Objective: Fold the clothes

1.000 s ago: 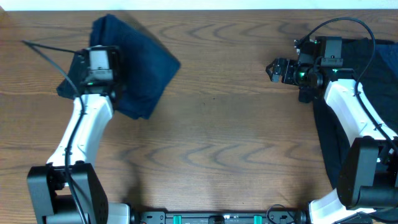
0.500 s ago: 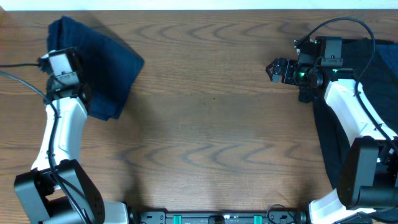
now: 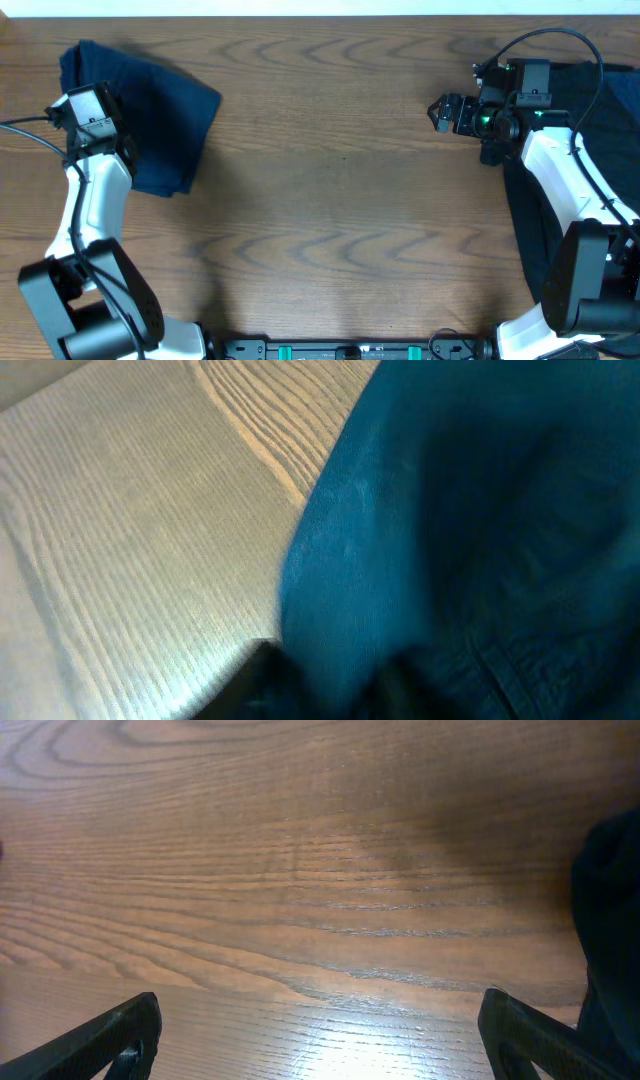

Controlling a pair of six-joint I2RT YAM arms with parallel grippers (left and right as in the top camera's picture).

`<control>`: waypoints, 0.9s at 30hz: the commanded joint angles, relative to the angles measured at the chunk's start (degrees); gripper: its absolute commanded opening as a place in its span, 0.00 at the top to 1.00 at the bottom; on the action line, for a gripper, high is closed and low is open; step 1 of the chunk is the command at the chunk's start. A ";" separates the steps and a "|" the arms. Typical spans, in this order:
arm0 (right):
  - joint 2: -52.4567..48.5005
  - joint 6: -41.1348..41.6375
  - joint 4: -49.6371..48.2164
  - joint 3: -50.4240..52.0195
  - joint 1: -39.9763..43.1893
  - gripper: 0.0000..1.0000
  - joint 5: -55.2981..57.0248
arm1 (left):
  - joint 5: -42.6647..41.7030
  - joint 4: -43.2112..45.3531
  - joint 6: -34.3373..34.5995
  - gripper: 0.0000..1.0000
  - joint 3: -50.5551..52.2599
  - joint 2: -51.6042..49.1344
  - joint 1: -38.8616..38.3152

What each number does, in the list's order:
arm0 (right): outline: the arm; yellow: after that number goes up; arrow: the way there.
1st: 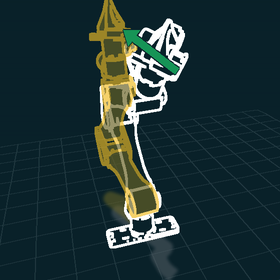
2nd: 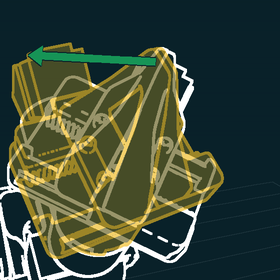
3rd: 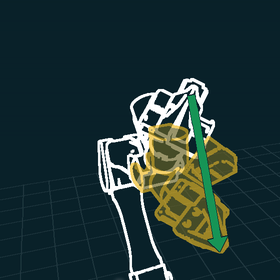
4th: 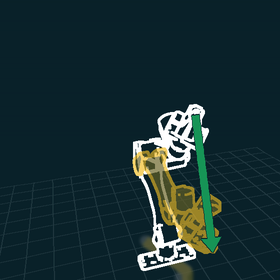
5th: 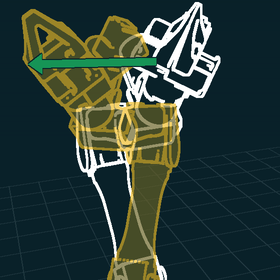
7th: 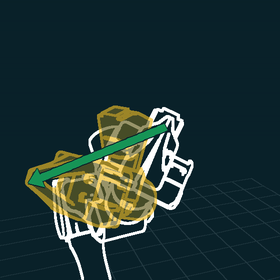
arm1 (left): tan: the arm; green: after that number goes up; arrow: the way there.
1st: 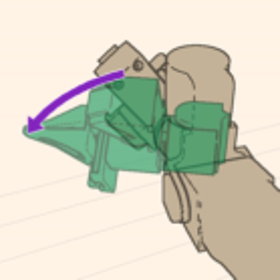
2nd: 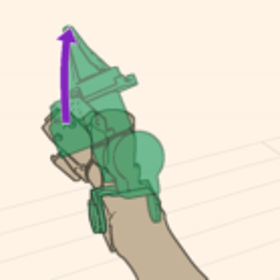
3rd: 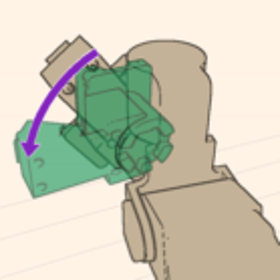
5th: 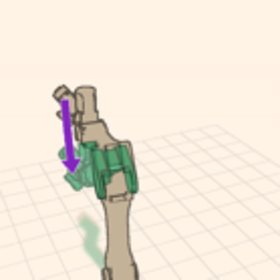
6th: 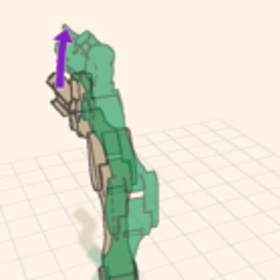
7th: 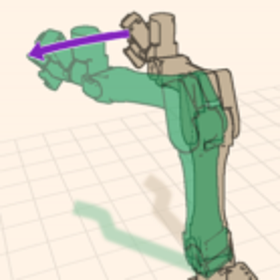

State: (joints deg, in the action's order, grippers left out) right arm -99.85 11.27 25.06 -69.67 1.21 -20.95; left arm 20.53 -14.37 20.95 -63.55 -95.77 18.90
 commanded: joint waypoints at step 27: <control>0.09 -0.20 0.09 0.04 0.31 0.01 -0.02 | -45.64 -4.52 0.76 0.94 -1.09 4.55 0.15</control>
State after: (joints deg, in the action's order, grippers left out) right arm -99.85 11.27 25.08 -69.67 1.21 -20.97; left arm -17.32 -18.11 21.91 -63.57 -92.92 20.93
